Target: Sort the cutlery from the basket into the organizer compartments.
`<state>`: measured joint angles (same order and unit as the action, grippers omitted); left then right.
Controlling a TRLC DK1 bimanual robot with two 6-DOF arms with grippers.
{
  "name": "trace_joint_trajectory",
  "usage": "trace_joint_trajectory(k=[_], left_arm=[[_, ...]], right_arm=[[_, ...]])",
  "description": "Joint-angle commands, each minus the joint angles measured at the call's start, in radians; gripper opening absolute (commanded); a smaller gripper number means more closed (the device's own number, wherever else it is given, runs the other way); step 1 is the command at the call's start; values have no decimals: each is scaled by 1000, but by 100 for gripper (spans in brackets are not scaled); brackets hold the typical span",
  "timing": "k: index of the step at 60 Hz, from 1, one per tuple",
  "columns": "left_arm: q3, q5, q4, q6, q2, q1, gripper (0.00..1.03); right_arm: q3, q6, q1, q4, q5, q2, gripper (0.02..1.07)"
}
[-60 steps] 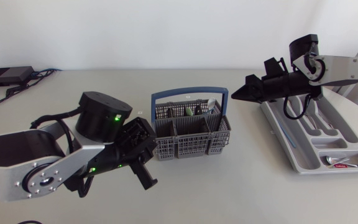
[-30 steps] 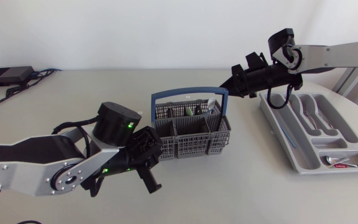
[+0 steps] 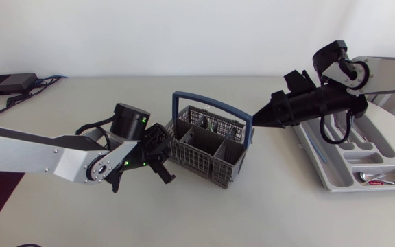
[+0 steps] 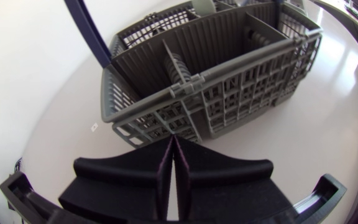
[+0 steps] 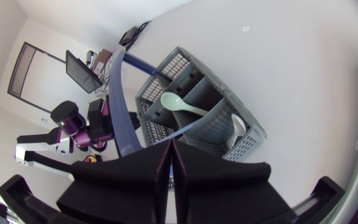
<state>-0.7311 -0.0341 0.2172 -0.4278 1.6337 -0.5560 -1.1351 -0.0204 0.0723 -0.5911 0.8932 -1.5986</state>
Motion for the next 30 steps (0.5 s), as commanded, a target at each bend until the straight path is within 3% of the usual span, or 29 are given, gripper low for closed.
trace_joint_trajectory(k=[1,19,30], left_arm=[[-65,-1,30,-23,40,22,4],[-160,0,39,-34,117,94,4],[-80,28,37,-57,-44,131,4]], right_arm=[[74,22,27,-26,3,51,7],[147,22,70,-52,-59,166,7],[190,71,12,-59,-120,256,8]])
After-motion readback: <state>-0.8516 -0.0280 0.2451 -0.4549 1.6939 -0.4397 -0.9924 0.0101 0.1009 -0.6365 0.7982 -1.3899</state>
